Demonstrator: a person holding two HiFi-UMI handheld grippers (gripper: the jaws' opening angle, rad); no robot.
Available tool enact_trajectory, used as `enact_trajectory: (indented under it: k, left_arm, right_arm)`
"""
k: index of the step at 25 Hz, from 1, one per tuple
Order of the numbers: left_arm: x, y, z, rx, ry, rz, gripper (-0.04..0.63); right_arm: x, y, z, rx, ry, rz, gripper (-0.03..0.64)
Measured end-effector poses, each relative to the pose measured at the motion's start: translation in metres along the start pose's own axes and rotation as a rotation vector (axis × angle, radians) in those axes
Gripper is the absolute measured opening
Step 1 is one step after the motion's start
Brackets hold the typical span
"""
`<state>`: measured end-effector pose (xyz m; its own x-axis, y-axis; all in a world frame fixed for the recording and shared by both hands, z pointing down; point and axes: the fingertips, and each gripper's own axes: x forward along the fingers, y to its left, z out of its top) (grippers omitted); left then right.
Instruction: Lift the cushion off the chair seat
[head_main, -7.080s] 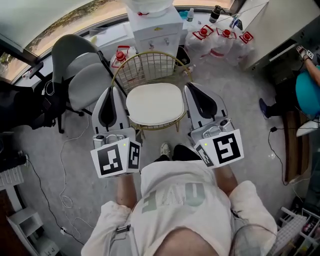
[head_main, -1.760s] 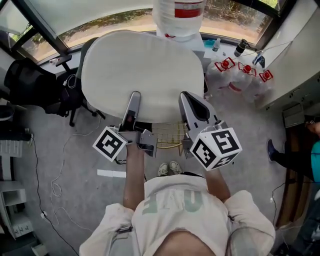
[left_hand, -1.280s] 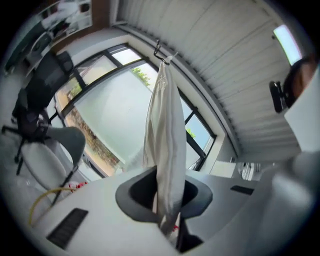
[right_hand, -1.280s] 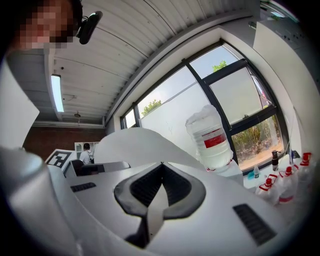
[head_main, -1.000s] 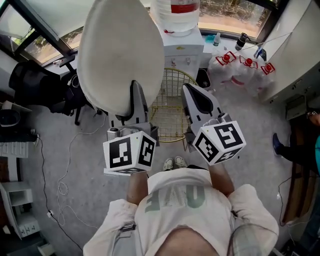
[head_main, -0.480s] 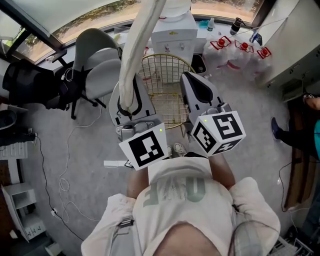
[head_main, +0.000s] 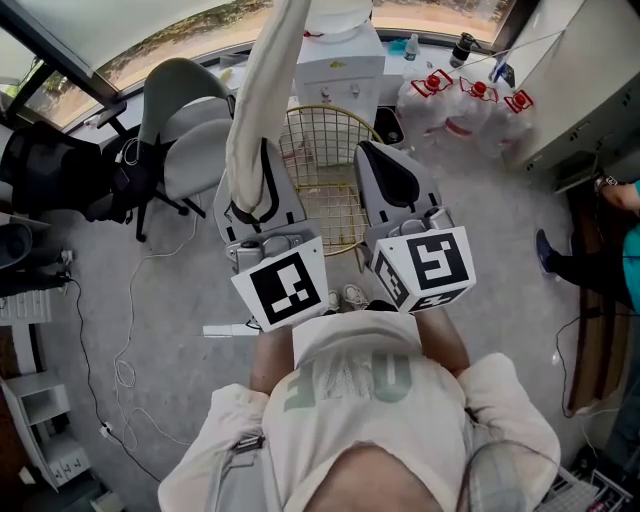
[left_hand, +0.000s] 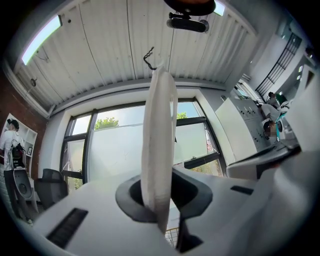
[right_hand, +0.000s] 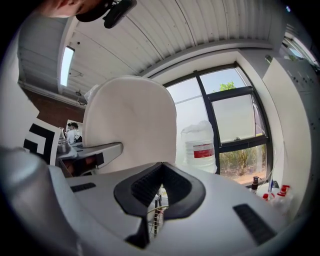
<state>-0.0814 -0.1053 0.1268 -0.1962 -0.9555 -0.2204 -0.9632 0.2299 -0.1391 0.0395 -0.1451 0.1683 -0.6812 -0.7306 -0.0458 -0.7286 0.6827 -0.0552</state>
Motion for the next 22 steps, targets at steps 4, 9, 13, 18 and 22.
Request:
enact_trajectory:
  k: [4, 9, 13, 18, 22]
  left_arm:
    - [-0.001, -0.002, 0.005, -0.002, -0.013, -0.005, 0.049]
    - [-0.002, 0.001, 0.007, -0.007, -0.015, -0.009, 0.049]
    - [0.0, 0.003, 0.006, -0.017, -0.015, -0.006, 0.051]
    - [0.002, 0.004, 0.003, -0.009, -0.014, -0.002, 0.05]
    - [0.005, 0.006, 0.003, -0.016, -0.009, -0.008, 0.049]
  right_arm:
    - [-0.001, -0.001, 0.005, -0.019, -0.014, -0.009, 0.015]
    - [0.001, 0.0, 0.008, -0.029, -0.024, -0.011, 0.015]
    - [0.004, -0.001, 0.009, -0.042, -0.024, -0.013, 0.015]
    - [0.008, 0.001, 0.008, -0.037, -0.027, 0.001, 0.015]
    - [0.012, 0.004, 0.005, -0.026, -0.017, 0.012, 0.015]
